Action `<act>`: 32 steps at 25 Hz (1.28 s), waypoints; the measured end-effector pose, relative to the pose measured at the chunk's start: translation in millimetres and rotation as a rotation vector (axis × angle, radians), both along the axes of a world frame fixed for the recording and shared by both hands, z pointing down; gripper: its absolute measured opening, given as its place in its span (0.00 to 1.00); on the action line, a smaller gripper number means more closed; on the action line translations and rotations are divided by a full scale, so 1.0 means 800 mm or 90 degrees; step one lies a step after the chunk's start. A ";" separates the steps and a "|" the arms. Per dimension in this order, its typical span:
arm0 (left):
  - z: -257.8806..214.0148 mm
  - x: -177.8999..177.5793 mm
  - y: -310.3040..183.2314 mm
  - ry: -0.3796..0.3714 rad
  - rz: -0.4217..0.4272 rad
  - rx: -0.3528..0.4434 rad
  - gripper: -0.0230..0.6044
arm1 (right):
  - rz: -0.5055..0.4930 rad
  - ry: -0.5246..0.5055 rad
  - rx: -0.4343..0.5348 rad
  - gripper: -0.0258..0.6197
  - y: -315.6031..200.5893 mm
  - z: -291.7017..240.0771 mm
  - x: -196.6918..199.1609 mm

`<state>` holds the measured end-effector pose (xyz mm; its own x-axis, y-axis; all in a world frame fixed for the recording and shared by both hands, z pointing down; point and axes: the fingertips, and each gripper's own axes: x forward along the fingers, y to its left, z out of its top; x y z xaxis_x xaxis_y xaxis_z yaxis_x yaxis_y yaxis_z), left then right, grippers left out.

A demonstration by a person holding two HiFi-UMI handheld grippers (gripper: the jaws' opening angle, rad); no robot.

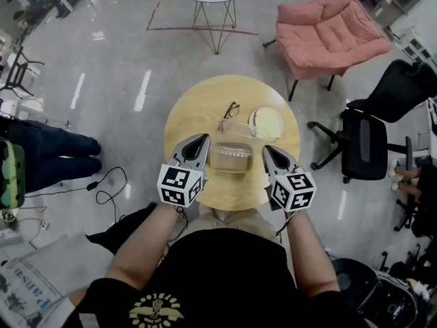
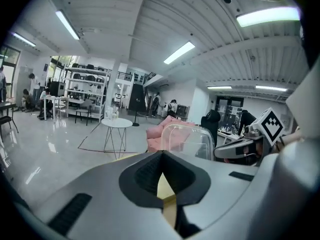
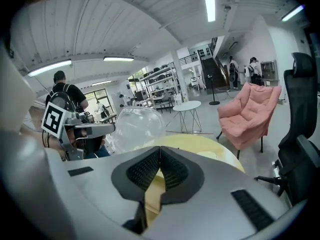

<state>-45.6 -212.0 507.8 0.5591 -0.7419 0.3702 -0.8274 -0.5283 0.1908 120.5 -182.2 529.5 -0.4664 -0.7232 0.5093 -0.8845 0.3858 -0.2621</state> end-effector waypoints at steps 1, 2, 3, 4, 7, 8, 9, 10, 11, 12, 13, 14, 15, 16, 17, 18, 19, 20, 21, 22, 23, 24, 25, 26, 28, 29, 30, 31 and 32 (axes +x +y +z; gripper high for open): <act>-0.007 -0.001 -0.001 0.003 -0.003 0.008 0.06 | -0.003 0.000 0.010 0.06 -0.001 -0.010 -0.001; -0.015 -0.002 -0.001 0.007 -0.005 0.015 0.06 | -0.005 0.001 0.019 0.06 -0.002 -0.019 -0.001; -0.021 -0.002 -0.001 0.011 -0.007 0.022 0.06 | -0.007 0.001 0.027 0.06 -0.003 -0.027 -0.001; -0.028 -0.002 0.000 0.014 -0.009 0.030 0.06 | -0.007 0.000 0.034 0.06 -0.004 -0.034 -0.001; -0.047 -0.005 0.003 0.020 -0.013 0.051 0.06 | -0.004 -0.008 0.051 0.06 -0.004 -0.055 -0.003; -0.053 -0.005 0.004 0.022 -0.013 0.057 0.06 | -0.003 -0.011 0.058 0.06 -0.004 -0.062 -0.003; -0.059 -0.006 0.004 0.024 -0.014 0.063 0.06 | -0.003 -0.013 0.065 0.06 -0.003 -0.070 -0.004; -0.067 -0.007 0.005 0.027 -0.014 0.069 0.06 | -0.003 -0.015 0.072 0.06 -0.003 -0.078 -0.004; -0.075 -0.007 0.005 0.029 -0.015 0.076 0.06 | -0.004 -0.017 0.079 0.06 -0.002 -0.086 -0.004; -0.083 -0.007 0.005 0.031 -0.016 0.084 0.06 | -0.005 -0.017 0.087 0.06 -0.001 -0.095 -0.005; -0.092 -0.008 0.005 0.033 -0.016 0.092 0.06 | -0.007 -0.016 0.097 0.06 -0.001 -0.103 -0.005; -0.100 -0.007 0.005 0.035 -0.017 0.101 0.06 | -0.009 -0.013 0.107 0.06 -0.001 -0.111 -0.005; -0.109 -0.007 0.006 0.037 -0.017 0.111 0.06 | -0.010 -0.009 0.118 0.06 0.000 -0.118 -0.004; -0.117 -0.006 0.007 0.038 -0.017 0.120 0.06 | -0.011 -0.004 0.127 0.06 0.000 -0.125 -0.004; -0.125 -0.007 0.008 0.039 -0.017 0.130 0.06 | -0.011 -0.002 0.135 0.06 0.001 -0.131 -0.004; -0.132 -0.007 0.009 0.040 -0.017 0.139 0.06 | -0.011 -0.002 0.142 0.06 0.002 -0.137 -0.005; -0.138 -0.008 0.010 0.040 -0.016 0.147 0.06 | -0.011 -0.005 0.147 0.06 0.002 -0.143 -0.005; -0.144 -0.009 0.010 0.041 -0.016 0.154 0.06 | -0.012 -0.009 0.153 0.06 0.003 -0.150 -0.006; -0.151 -0.010 0.010 0.041 -0.016 0.160 0.06 | -0.014 -0.014 0.158 0.06 0.003 -0.157 -0.007; -0.157 -0.011 0.010 0.040 -0.017 0.166 0.06 | -0.014 -0.021 0.163 0.06 0.003 -0.164 -0.008; -0.164 -0.012 0.010 0.039 -0.017 0.172 0.06 | -0.013 -0.030 0.166 0.06 0.003 -0.172 -0.009; -0.170 -0.012 0.010 0.038 -0.016 0.179 0.06 | -0.009 -0.039 0.169 0.06 0.003 -0.180 -0.009; -0.175 -0.011 0.010 0.038 -0.015 0.185 0.06 | -0.008 -0.045 0.174 0.06 0.003 -0.187 -0.008; -0.180 -0.010 0.010 0.040 -0.015 0.192 0.06 | -0.011 -0.048 0.182 0.06 0.004 -0.194 -0.007; -0.190 -0.010 0.009 0.045 -0.015 0.204 0.06 | -0.022 -0.050 0.200 0.06 0.003 -0.207 -0.008; -0.197 -0.011 0.009 0.047 -0.015 0.210 0.06 | -0.025 -0.051 0.207 0.06 0.003 -0.215 -0.010; -0.204 -0.013 0.009 0.047 -0.015 0.217 0.06 | -0.027 -0.053 0.213 0.06 0.003 -0.224 -0.011; -0.212 -0.014 0.009 0.047 -0.015 0.225 0.06 | -0.028 -0.054 0.219 0.06 0.004 -0.232 -0.013; -0.220 -0.015 0.009 0.047 -0.014 0.233 0.06 | -0.029 -0.053 0.224 0.06 0.004 -0.241 -0.014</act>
<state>-57.9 -204.7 331.5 0.5566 -0.8299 0.0383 -0.8305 -0.5545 0.0523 109.2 -178.8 337.0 -0.5316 -0.8252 0.1911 -0.8456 0.5037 -0.1771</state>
